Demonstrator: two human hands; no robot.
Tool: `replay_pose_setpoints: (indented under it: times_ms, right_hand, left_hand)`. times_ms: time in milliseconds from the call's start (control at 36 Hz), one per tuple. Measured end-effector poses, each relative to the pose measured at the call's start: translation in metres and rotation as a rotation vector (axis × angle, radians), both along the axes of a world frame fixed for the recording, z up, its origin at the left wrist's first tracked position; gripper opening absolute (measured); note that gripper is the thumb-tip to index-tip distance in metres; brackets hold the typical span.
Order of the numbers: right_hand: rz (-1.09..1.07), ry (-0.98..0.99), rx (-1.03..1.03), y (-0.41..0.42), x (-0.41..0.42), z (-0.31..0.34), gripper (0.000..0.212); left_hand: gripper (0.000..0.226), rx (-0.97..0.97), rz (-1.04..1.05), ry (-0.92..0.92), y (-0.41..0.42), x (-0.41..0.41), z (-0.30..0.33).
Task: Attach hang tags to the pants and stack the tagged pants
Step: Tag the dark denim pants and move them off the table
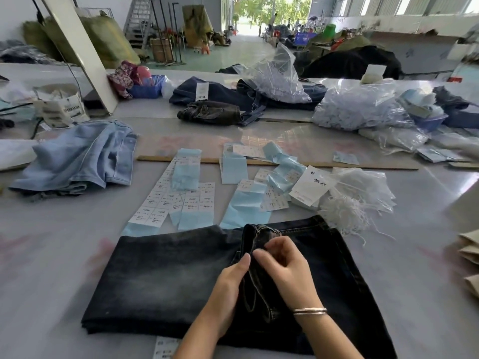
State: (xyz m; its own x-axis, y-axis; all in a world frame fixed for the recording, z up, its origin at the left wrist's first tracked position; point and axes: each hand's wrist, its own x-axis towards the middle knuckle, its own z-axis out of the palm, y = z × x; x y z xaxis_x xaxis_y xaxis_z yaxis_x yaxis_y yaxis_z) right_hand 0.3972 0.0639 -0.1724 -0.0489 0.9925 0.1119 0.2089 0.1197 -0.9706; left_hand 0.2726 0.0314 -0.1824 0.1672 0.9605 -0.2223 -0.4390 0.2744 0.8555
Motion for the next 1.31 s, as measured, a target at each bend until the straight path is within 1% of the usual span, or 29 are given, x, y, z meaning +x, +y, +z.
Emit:
replay_pose_setpoints:
  times_ms: [56, 83, 111, 222, 250, 333, 361, 417, 472, 500, 583, 611, 639, 694, 722, 750, 806, 833, 861, 944, 972, 1028, 1083, 1139, 1250, 1306]
  right_hand:
    - [-0.02, -0.274, 0.117, -0.003, -0.004, 0.0, 0.04]
    - [-0.018, -0.356, 0.162, -0.004, -0.006, 0.0, 0.038]
    - [-0.016, -0.392, 0.187, -0.004, -0.006, 0.001, 0.035]
    - [-0.043, -0.451, 0.228, -0.005, -0.005, 0.003, 0.027]
    - [-0.036, -0.479, 0.238, -0.006, -0.006, 0.005, 0.028]
    - [0.047, -0.595, 0.225, -0.009, -0.007, 0.009, 0.04]
    - [0.078, -0.629, 0.212, -0.008, -0.006, 0.011, 0.038]
    - [0.098, -0.661, 0.194, -0.007, -0.002, 0.016, 0.024]
    - [0.073, -0.661, 0.181, -0.006, 0.004, 0.021, 0.008]
    - [0.059, -0.641, 0.166, -0.006, 0.007, 0.021, 0.009]
    - [0.009, -0.502, 0.088, -0.009, 0.014, 0.022, 0.015]
    - [0.01, -0.488, 0.074, -0.012, 0.014, 0.024, 0.019]
    - [0.032, -0.505, 0.063, -0.014, 0.014, 0.025, 0.026]
    - [0.116, -0.639, 0.059, -0.017, 0.011, 0.026, 0.035]
    - [0.149, -0.702, 0.071, -0.018, 0.01, 0.027, 0.034]
    - [0.158, -0.719, 0.088, -0.019, 0.009, 0.028, 0.027]
    - [0.098, -0.64, 0.087, -0.018, 0.012, 0.027, 0.006]
    - [0.044, -0.552, 0.052, -0.017, 0.015, 0.025, 0.01]
    - [-0.01, -0.427, -0.018, -0.015, 0.019, 0.022, 0.019]
    - [-0.111, 0.13, -0.251, -0.011, 0.032, 0.011, 0.04]
    - [-0.134, 0.285, -0.308, -0.011, 0.035, 0.007, 0.043]
    - [-0.167, 0.485, -0.375, -0.01, 0.038, 0.001, 0.041]
    - [-0.179, 0.578, -0.415, -0.01, 0.038, -0.003, 0.031]
    - [-0.184, 0.604, -0.426, -0.01, 0.037, -0.006, 0.024]
    - [-0.155, 0.674, -0.391, -0.012, 0.037, -0.003, 0.02]
    - [-0.156, 0.697, -0.343, -0.015, 0.037, -0.001, 0.019]
  left_hand:
    - [0.05, -0.003, 0.012, 0.006, 0.0, 0.0, -0.003]
    - [0.051, -0.01, 0.017, 0.007, 0.0, 0.0, -0.004]
    - [0.051, -0.02, 0.023, 0.007, 0.0, -0.001, -0.005]
    - [0.053, -0.048, 0.034, 0.028, 0.001, -0.001, -0.006]
    - [0.053, -0.051, 0.031, 0.047, 0.0, -0.001, -0.006]
    - [0.054, -0.059, 0.003, 0.073, -0.001, -0.001, -0.004]
    - [0.054, -0.065, 0.007, 0.068, 0.0, -0.001, -0.003]
    - [0.055, -0.071, 0.029, 0.06, 0.001, -0.002, -0.004]
    - [0.053, -0.065, 0.031, 0.053, 0.001, -0.002, -0.003]
    - [0.052, -0.069, 0.036, 0.049, 0.001, -0.002, -0.004]
    - [0.048, -0.068, 0.087, 0.041, 0.001, -0.002, -0.007]
    - [0.045, -0.058, 0.102, 0.044, 0.001, -0.002, -0.008]
    - [0.041, -0.046, 0.109, 0.047, 0.001, -0.002, -0.009]
    - [0.032, -0.022, 0.102, 0.07, 0.002, -0.003, -0.011]
    - [0.029, -0.011, 0.09, 0.085, 0.003, -0.003, -0.012]
    - [0.026, -0.002, 0.077, 0.1, 0.003, -0.004, -0.014]
    - [0.016, 0.015, 0.071, 0.138, 0.003, -0.004, -0.016]
    - [0.013, 0.019, 0.077, 0.152, 0.003, -0.004, -0.017]
    - [0.015, 0.021, 0.083, 0.161, 0.003, -0.004, -0.018]
    - [0.017, 0.046, 0.065, 0.153, 0.003, -0.004, -0.016]
    - [0.022, 0.046, 0.055, 0.153, 0.004, -0.004, -0.017]
    - [0.028, 0.035, 0.045, 0.144, 0.005, -0.004, -0.017]
    - [0.032, 0.023, 0.036, 0.124, 0.005, -0.004, -0.018]
    - [0.034, 0.014, 0.034, 0.112, 0.005, -0.004, -0.017]
    - [0.035, 0.016, 0.025, 0.116, 0.005, -0.006, -0.016]
    - [0.034, 0.023, -0.014, 0.137, 0.004, -0.007, -0.013]
